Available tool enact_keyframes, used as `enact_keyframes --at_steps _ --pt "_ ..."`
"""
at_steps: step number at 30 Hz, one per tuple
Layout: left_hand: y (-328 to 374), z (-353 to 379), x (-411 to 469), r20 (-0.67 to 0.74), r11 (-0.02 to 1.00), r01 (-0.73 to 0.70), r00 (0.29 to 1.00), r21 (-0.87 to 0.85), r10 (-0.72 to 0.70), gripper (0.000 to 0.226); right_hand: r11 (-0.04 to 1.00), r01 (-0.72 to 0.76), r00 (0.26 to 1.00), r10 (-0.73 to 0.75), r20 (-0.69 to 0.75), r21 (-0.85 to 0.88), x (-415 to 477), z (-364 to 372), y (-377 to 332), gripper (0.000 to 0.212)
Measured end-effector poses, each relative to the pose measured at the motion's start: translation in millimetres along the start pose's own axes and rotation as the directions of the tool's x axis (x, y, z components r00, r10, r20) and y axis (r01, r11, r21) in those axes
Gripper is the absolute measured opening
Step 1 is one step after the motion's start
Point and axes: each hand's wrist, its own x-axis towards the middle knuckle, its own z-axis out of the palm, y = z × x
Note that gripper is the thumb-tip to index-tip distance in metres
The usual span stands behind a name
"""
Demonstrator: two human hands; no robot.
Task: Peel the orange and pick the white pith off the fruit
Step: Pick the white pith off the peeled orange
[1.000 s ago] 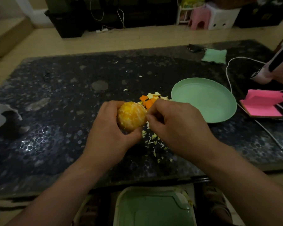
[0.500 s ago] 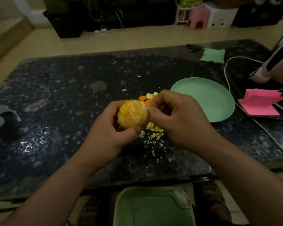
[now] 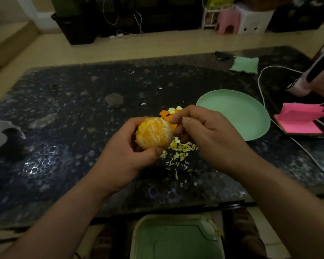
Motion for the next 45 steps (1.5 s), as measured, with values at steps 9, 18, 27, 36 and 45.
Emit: enact_keyframes --at_steps 9,18,27,36,45 --pt "-2 -1 0 -0.037 0.978 -0.062 0.997 0.198 0.07 0.062 0.976 0.139 0.99 -0.143 -0.011 -0.169 -1 11 5 0.008" --pt "1 -5 -1 0.016 0.98 -0.101 0.995 0.171 0.1 0.066 0.996 0.079 0.994 -0.076 0.076 -0.044 0 4 0 0.011" --pt "7 -7 1 0.062 0.994 -0.006 0.998 -0.109 0.013 0.062 0.99 0.013 0.999 -0.018 -0.035 -0.142 6 0 9 0.009" --pt "1 -3 5 -0.025 0.936 0.159 0.984 -0.313 -0.175 0.057 0.962 0.078 0.988 -0.11 -0.108 -0.261 4 6 6 0.01" --pt "5 3 4 -0.083 0.978 0.143 0.984 -0.154 -0.157 0.058 0.964 0.138 0.981 -0.165 -0.102 -0.229 -5 10 -1 0.005"
